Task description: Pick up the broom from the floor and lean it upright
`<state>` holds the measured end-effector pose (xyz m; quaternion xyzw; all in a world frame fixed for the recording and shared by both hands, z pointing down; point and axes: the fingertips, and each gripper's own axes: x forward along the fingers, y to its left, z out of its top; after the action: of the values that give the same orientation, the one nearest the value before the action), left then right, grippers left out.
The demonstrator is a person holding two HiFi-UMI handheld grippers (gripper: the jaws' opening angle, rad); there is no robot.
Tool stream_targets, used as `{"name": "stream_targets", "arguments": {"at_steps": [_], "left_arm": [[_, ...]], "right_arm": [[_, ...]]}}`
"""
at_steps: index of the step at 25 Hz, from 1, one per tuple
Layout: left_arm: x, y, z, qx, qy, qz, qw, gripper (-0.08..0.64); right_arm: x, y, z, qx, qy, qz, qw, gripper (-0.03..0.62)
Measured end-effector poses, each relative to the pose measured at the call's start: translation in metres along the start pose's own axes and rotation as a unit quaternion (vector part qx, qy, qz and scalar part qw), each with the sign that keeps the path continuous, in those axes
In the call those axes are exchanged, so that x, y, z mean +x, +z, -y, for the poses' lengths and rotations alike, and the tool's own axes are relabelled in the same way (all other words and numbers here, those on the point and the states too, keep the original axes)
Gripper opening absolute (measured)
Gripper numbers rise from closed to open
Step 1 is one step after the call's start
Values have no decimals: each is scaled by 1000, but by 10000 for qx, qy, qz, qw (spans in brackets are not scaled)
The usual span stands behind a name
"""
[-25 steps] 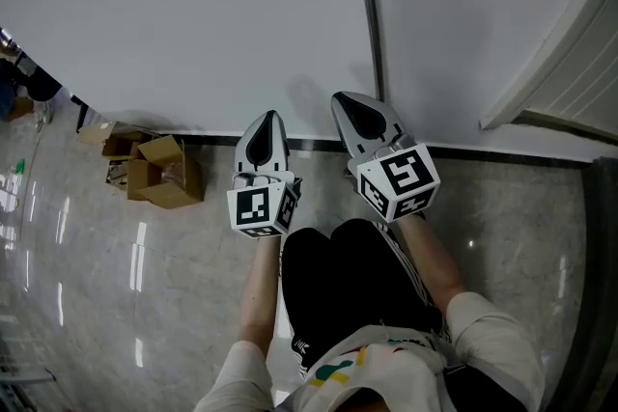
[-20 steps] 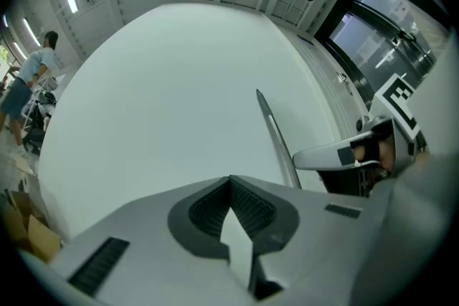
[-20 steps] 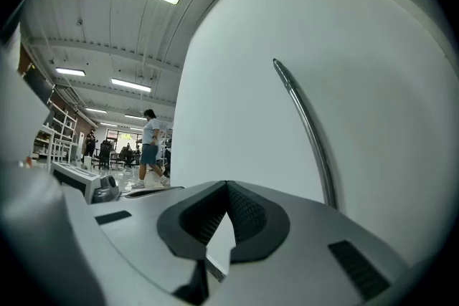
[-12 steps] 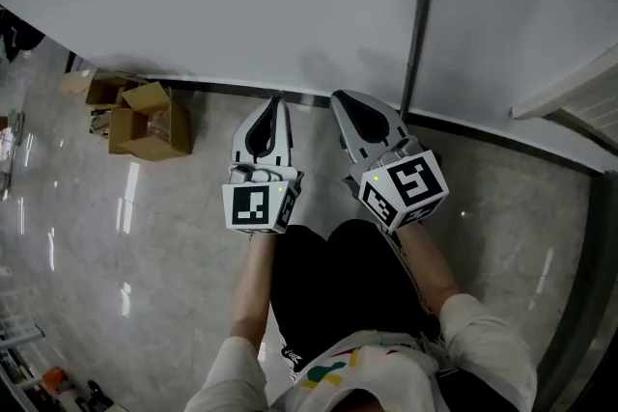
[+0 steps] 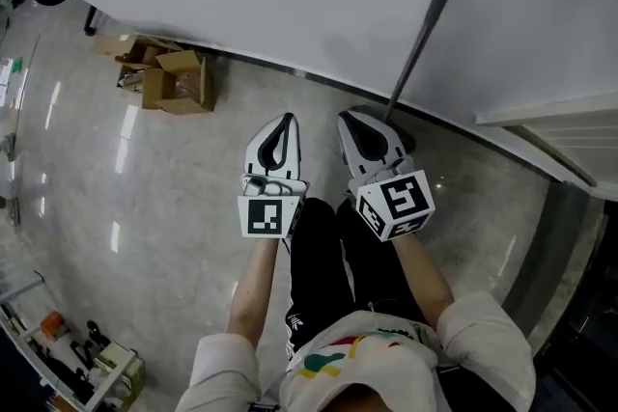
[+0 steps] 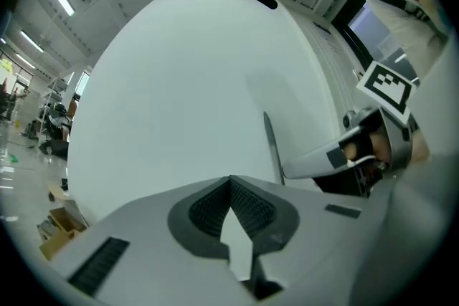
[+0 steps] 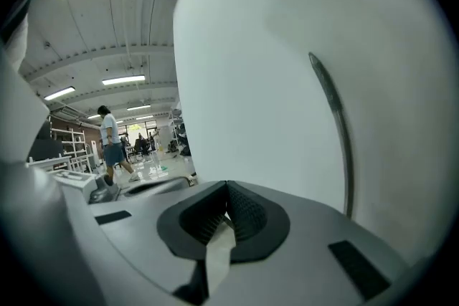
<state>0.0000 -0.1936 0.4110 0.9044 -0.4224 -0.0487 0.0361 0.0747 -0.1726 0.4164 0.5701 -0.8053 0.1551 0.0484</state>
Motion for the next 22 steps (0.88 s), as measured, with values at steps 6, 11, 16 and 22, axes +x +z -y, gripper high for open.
{"name": "stream_targets", "arguments": {"at_steps": [6,11,16,22], "left_arm": [[-24,202,47,-234,558,13,9982,44],[-55,339,109,36,524,-512,9973,44],[-70,400,154,78,281,-147,9995,44],[-82,398,196,261,-403,-226,9986,44]], "right_arm": [[-116,147,-52,-454,-100,-608,9971,12],[-212,267,-70,-202,-284,-762,9965,12],[-273,299,-56,43,-456,-420,9981,12],[-320,323,-45,335,-943,251,9947,13]]}}
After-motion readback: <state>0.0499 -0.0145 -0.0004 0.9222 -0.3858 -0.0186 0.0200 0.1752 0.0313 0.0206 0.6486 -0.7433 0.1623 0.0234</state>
